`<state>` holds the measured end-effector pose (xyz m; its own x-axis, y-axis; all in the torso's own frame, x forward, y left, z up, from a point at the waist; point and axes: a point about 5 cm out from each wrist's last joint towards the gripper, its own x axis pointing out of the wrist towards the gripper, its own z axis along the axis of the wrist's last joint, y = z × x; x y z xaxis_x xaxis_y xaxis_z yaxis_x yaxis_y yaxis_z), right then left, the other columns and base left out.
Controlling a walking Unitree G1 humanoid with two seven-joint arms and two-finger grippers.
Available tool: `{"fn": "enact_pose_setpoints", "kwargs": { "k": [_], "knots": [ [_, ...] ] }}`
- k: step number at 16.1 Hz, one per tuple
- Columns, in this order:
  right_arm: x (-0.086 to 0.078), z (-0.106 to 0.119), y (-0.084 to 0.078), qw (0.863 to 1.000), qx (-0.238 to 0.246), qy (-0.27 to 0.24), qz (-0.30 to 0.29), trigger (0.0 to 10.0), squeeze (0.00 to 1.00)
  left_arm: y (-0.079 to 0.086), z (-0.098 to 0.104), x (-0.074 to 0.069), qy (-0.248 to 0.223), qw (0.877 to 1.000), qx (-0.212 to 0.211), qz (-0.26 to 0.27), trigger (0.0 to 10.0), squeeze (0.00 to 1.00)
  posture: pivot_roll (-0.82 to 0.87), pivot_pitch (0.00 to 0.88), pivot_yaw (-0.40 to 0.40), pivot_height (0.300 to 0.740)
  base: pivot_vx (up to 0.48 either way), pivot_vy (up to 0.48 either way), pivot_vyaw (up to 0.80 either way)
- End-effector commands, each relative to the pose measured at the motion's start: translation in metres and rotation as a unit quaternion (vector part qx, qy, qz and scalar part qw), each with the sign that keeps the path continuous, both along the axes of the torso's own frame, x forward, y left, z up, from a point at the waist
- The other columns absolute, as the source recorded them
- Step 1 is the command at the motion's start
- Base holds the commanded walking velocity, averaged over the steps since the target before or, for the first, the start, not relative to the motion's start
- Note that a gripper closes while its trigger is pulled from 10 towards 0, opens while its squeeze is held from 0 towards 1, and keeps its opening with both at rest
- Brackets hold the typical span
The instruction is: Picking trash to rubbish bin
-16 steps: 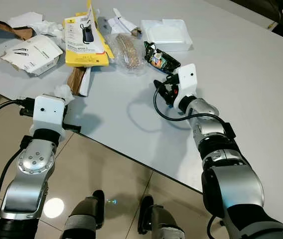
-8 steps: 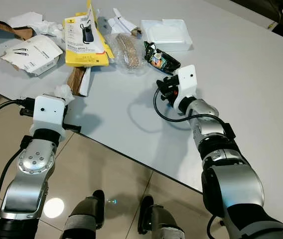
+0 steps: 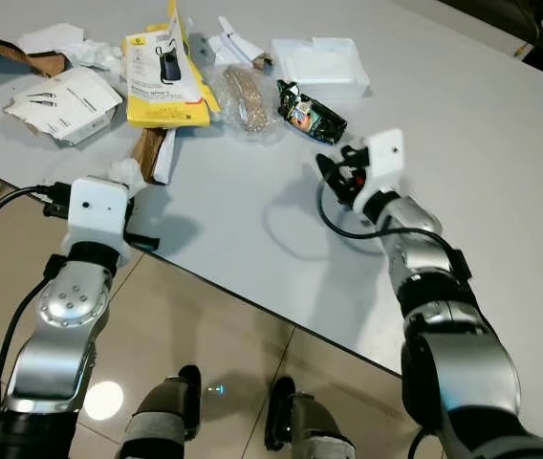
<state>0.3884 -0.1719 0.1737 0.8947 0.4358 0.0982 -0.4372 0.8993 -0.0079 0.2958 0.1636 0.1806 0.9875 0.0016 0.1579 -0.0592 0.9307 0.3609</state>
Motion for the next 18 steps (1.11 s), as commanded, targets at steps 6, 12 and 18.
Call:
{"fn": "enact_pose_setpoints", "kwargs": {
  "k": [6,12,18],
  "knots": [
    [-0.033,0.007,-0.044,0.992,0.018,-0.069,-0.100,10.0,1.00,-0.021,-0.002,0.016,0.007,0.999,-0.020,-0.046,10.0,0.00,0.37,0.214,-0.116,0.740,0.000,0.000,0.00],
    [-0.064,0.019,-0.057,0.983,0.004,-0.098,-0.153,10.0,1.00,-0.037,-0.001,0.032,0.022,0.993,-0.037,-0.106,10.0,0.00,0.30,0.175,-0.046,0.740,0.000,0.000,0.00],
    [-0.101,0.021,-0.045,0.980,-0.040,-0.099,-0.169,10.0,1.00,-0.058,0.007,0.049,0.022,0.985,-0.051,-0.165,10.0,0.00,0.23,0.142,0.017,0.740,0.000,0.000,0.00]
  ]
}}
